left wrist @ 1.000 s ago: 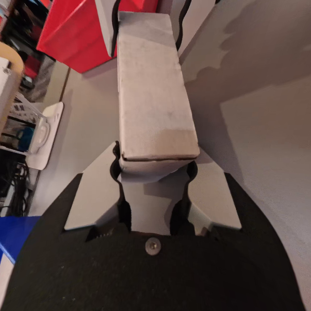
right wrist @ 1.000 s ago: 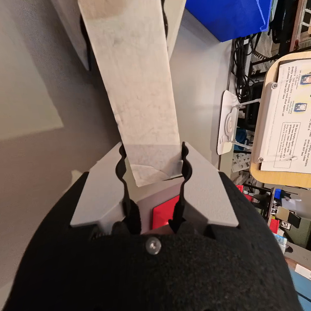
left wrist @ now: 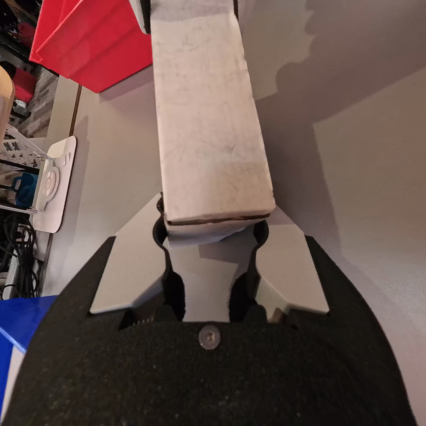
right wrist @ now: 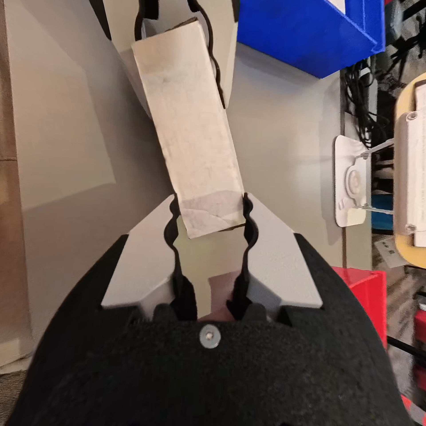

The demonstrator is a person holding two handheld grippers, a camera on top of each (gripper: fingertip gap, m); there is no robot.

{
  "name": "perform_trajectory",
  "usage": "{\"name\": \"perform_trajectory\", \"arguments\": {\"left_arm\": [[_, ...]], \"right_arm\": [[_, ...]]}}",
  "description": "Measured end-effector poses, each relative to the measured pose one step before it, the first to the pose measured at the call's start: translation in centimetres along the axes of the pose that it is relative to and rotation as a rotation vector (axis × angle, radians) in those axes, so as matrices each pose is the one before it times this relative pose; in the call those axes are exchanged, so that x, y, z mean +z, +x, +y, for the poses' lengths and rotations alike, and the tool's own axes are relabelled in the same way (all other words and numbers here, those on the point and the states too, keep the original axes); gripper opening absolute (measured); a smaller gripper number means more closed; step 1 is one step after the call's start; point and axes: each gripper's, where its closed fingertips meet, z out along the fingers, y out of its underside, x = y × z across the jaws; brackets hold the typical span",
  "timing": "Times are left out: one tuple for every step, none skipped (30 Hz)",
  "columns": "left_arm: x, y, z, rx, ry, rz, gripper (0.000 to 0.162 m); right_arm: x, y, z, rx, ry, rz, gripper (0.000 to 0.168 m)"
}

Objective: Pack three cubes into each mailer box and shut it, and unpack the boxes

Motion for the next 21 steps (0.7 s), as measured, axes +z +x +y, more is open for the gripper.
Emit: {"name": "perform_trajectory", "arguments": {"left_arm": [[-0.006,-0.024,-0.016,-0.0106,0.0034,0.0059,0.075],[0.0,-0.021,0.004,-0.008,0.0012,0.0072,0.075],[-0.003,-0.03,-0.025,-0.0101,-0.0014,0.0073,0.075],[0.018,-0.032,-0.085,-0.0241,-0.0017,0.0108,0.075],[0.032,-0.022,-0.097,-0.0251,-0.0008,0.0114,0.075],[0.025,-0.003,-0.06,-0.0087,-0.0003,0.0068,0.075],[0.019,0.015,-0.03,0.0024,0.0014,0.0021,0.075],[0.013,0.058,-0.041,0.0013,0.0038,0.0028,0.075],[0.002,0.066,-0.064,-0.0022,0.0043,0.0035,0.075],[0.006,0.056,-0.057,-0.0026,0.0028,0.0045,0.075],[-0.006,0.053,-0.032,-0.0027,0.0011,0.0042,0.075],[-0.003,0.057,-0.042,-0.0006,0.0007,0.0028,0.075],[0.0,0.049,-0.029,0.0011,0.0006,-0.0006,0.075],[-0.004,0.029,-0.005,0.0025,0.0004,-0.0027,0.075],[-0.006,0.017,-0.008,0.0031,0.0003,-0.002,0.075],[0.003,0.006,-0.003,0.0009,0.0,-0.0009,0.075],[0.002,-0.011,0.027,0.0011,-0.0003,-0.0007,0.075],[0.004,-0.021,-0.011,0.0007,0.0003,-0.0017,0.075],[0.015,-0.019,0.002,0.003,-0.0008,-0.0037,0.074],[0.002,0.012,0.007,0.0035,-0.0008,-0.0038,0.074],[0.007,-0.002,0.01,0.0076,-0.0001,-0.0047,0.074]], "right_arm": [[0.074,0.064,0.032,-0.0235,-0.0201,0.0279,0.056],[0.056,0.023,-0.116,-0.0157,-0.0205,0.0276,0.057],[0.008,-0.109,-0.59,-0.0167,0.0042,0.0244,0.059],[-0.019,-0.251,-0.957,-0.0226,0.0221,0.025,0.061],[0.07,-0.457,-1.036,-0.0292,0.0197,0.019,0.06],[0.303,-0.305,-0.944,-0.0361,0.0058,0.0325,0.061],[0.45,-0.291,-0.797,-0.0493,-0.0005,0.0319,0.061],[0.506,-0.176,-0.727,-0.0474,0.0006,0.0305,0.061],[0.489,0.092,-0.68,-0.032,0.0076,0.0327,0.062],[0.462,0.148,-0.601,-0.0143,0.0123,0.0207,0.062],[0.419,0.144,-0.441,-0.0015,0.0061,0.0064,0.062],[0.371,0.248,-0.309,0.0011,-0.0003,0.0028,0.063],[0.328,0.174,-0.214,-0.0005,-0.0045,-0.0062,0.067],[0.351,0.068,-0.036,0.0027,-0.0146,-0.0145,0.072],[0.299,-0.09,0.014,-0.0015,-0.0154,-0.0242,0.072],[0.172,-0.364,-0.007,-0.004,-0.0088,-0.0375,0.066],[0.071,-0.301,-0.026,0.0,-0.0031,-0.0311,0.06],[-0.012,0.024,0.036,-0.0035,-0.002,-0.0102,0.06],[-0.034,-0.034,0.005,-0.0005,0.0032,-0.0133,0.059],[-0.068,-0.082,-0.02,0.0063,0.0049,-0.0196,0.058],[-0.085,-0.091,-0.024,0.0117,0.0053,-0.0259,0.058]]}}
